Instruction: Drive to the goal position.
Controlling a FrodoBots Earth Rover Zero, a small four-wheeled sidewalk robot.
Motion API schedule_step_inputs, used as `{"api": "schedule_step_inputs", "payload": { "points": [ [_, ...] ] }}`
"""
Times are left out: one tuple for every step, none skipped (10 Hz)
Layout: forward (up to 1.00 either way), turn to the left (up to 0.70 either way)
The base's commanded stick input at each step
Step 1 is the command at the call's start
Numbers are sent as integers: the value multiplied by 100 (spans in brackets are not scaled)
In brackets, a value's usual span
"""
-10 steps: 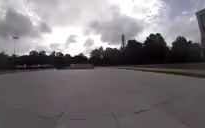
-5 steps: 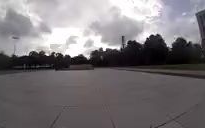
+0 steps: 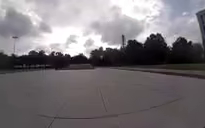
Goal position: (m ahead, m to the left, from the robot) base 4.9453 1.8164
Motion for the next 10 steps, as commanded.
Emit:
{"api": "schedule_step_inputs", "payload": {
  "points": [
    [70,0],
    [70,0],
    [70,0],
    [70,0],
    [70,0],
    [70,0],
    [70,0],
    [70,0],
    [70,0],
    [70,0]
  ]
}}
